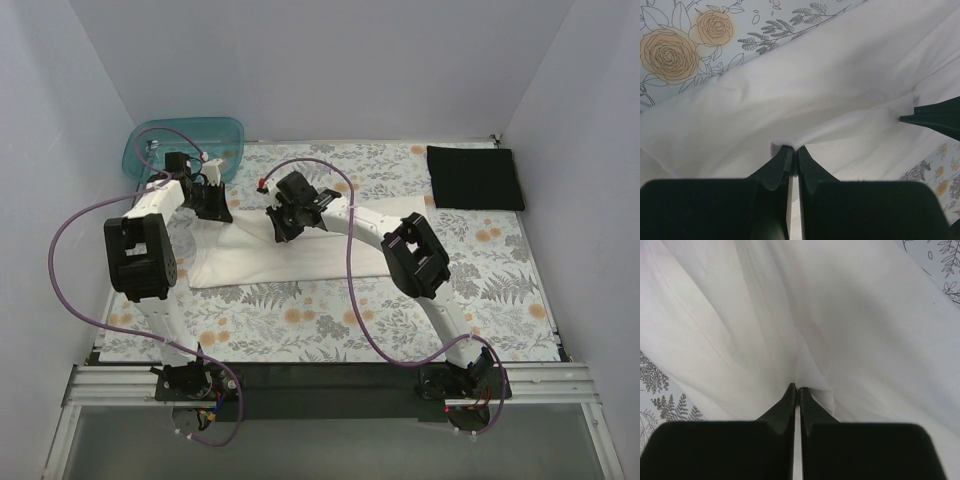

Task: Fold and stack the t-shirts
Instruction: Fold the tshirt

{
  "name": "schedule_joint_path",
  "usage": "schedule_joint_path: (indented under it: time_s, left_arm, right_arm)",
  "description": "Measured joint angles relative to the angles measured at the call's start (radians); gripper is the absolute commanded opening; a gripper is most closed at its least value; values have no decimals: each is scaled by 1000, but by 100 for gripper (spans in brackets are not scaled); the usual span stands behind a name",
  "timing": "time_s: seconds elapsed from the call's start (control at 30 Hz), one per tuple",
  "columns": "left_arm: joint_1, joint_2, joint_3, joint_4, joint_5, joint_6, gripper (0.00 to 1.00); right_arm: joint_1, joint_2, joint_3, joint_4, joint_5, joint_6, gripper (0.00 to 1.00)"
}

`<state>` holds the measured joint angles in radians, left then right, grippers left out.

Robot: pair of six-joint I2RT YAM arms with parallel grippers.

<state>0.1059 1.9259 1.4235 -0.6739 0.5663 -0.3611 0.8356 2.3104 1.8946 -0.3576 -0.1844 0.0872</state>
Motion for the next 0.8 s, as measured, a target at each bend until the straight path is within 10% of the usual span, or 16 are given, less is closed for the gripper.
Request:
schedule_joint_path:
  time_s: [0.8]
  left_arm:
    - [-16, -14, 13, -163, -36, -26, 13]
  right_arm:
    - [-53, -1, -61, 0, -223, 124, 1]
